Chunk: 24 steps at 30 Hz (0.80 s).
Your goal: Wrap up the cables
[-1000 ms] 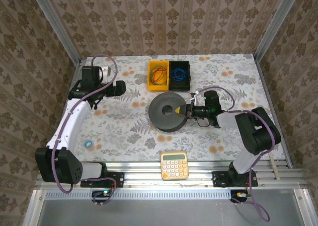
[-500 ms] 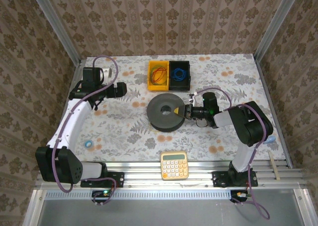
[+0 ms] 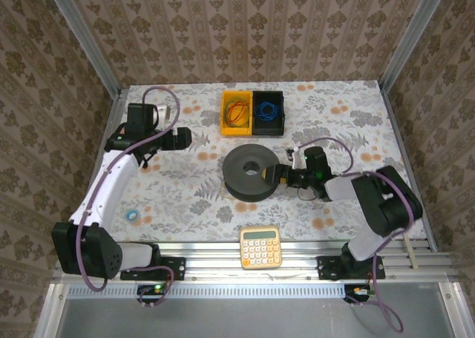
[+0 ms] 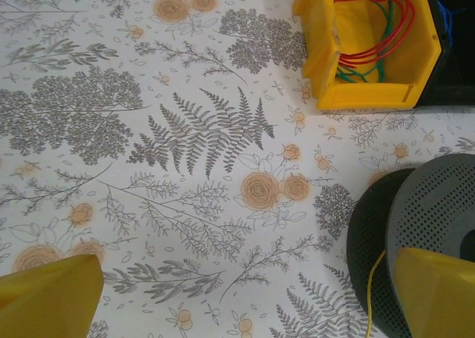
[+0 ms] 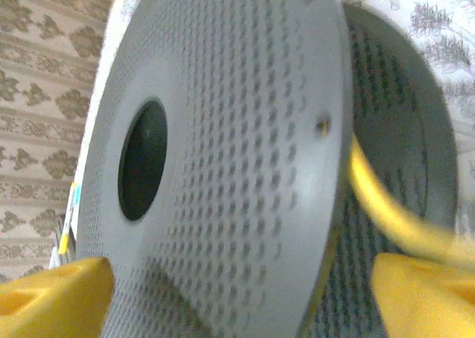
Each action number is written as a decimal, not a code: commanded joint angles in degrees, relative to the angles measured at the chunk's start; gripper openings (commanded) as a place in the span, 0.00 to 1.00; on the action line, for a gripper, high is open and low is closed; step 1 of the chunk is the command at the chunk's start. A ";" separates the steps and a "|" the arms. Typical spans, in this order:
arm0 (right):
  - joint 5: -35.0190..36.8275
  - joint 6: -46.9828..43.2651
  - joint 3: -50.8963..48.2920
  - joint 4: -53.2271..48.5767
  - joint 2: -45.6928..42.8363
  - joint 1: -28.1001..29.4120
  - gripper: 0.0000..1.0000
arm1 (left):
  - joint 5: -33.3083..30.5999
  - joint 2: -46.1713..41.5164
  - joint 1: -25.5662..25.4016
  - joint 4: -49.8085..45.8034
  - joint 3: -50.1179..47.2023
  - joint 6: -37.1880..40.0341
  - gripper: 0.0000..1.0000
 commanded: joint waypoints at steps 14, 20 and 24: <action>36.97 -10.45 -1.24 -41.35 -52.10 -0.12 1.00 | -24.73 -14.81 -4.47 33.56 -22.96 3.14 1.00; 62.48 -29.09 -6.76 -16.47 -50.39 -1.58 1.00 | -43.47 -8.39 -6.86 59.00 -34.70 13.58 1.00; 61.55 -33.94 -5.61 -8.06 -32.08 -6.12 1.00 | -46.89 -1.54 -4.13 69.91 -39.83 14.70 1.00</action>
